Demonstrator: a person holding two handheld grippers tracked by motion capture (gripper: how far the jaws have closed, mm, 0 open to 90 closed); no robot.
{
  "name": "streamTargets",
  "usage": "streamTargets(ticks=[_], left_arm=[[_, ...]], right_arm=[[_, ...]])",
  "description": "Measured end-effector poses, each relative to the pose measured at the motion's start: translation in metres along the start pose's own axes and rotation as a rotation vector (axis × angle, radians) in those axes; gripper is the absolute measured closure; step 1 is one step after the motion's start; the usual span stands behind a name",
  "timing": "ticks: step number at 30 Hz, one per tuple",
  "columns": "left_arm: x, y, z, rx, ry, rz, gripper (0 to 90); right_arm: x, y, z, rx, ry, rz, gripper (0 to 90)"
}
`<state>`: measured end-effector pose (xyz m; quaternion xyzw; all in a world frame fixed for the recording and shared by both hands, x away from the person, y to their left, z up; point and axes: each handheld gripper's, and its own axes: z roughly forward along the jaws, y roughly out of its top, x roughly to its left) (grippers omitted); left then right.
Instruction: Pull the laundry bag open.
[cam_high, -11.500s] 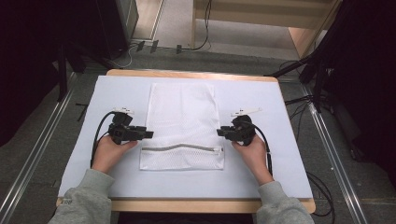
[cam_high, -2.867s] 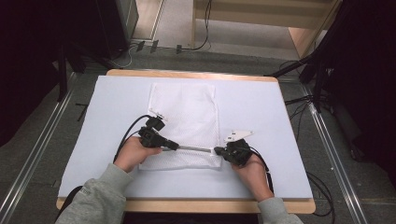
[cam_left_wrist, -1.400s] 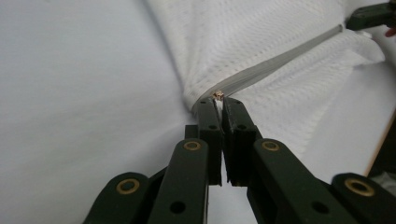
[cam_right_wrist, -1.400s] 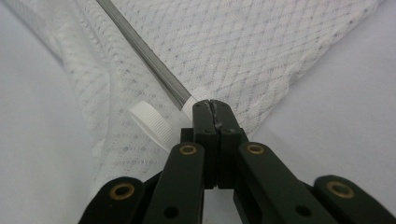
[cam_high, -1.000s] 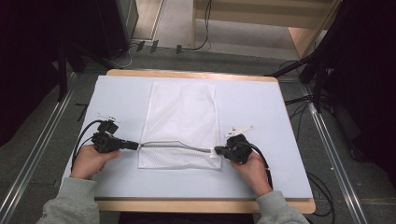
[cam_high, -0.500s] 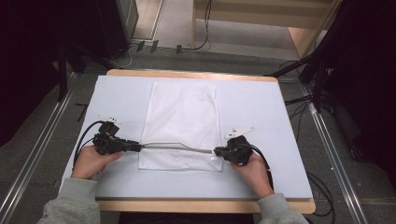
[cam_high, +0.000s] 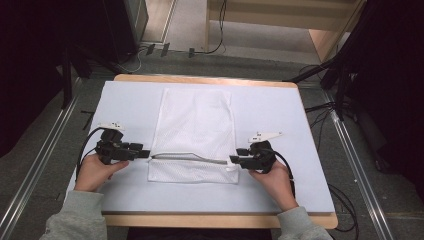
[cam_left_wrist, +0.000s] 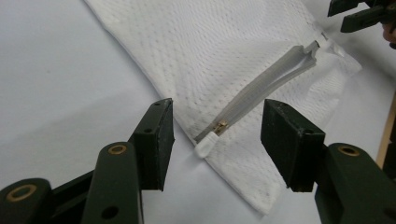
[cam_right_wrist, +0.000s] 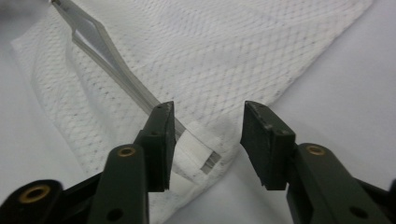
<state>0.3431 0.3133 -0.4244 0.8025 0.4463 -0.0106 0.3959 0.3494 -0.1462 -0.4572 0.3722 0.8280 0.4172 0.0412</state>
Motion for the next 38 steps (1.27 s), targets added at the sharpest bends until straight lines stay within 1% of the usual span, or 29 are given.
streamTargets(ticks=[4,8,10,13,16,21,23,28,31,37,38], left_arm=[[0.003,-0.001,-0.004,-0.023,0.046,0.003,42.4],[0.007,-0.002,-0.007,-0.037,0.07,-0.013,40.7],[0.009,-0.002,-0.008,-0.033,0.087,-0.011,40.3],[0.012,-0.003,-0.009,-0.033,0.103,-0.014,40.0],[0.015,-0.004,-0.01,-0.038,0.119,-0.021,39.5],[0.02,-0.005,-0.011,-0.027,0.147,-0.021,38.5],[0.021,-0.006,-0.011,-0.026,0.154,-0.019,37.7],[0.025,-0.007,-0.011,-0.034,0.179,-0.017,35.7],[0.028,-0.008,-0.012,-0.036,0.184,-0.017,32.7],[0.03,-0.008,-0.009,-0.035,0.215,-0.025,27.8],[0.03,-0.008,-0.009,-0.034,0.217,-0.025,27.8]], right_arm=[[-0.007,-0.001,-0.005,-0.019,-0.02,0.01,49.9],[-0.014,-0.002,-0.009,-0.029,-0.039,0.018,47.8],[-0.017,-0.003,-0.011,-0.034,-0.047,0.026,47.0],[-0.022,-0.004,-0.015,-0.041,-0.059,0.03,45.9],[-0.028,-0.006,-0.018,-0.044,-0.074,0.044,45.4],[-0.037,-0.008,-0.023,-0.057,-0.093,0.068,43.5],[-0.04,-0.009,-0.024,-0.06,-0.101,0.07,42.2],[-0.045,-0.011,-0.024,-0.061,-0.115,0.083,40.4],[-0.047,-0.012,-0.023,-0.052,-0.12,0.089,38.7],[-0.051,-0.013,-0.022,-0.05,-0.138,0.091,35.1],[-0.052,-0.013,-0.022,-0.049,-0.144,0.098,34.5]])
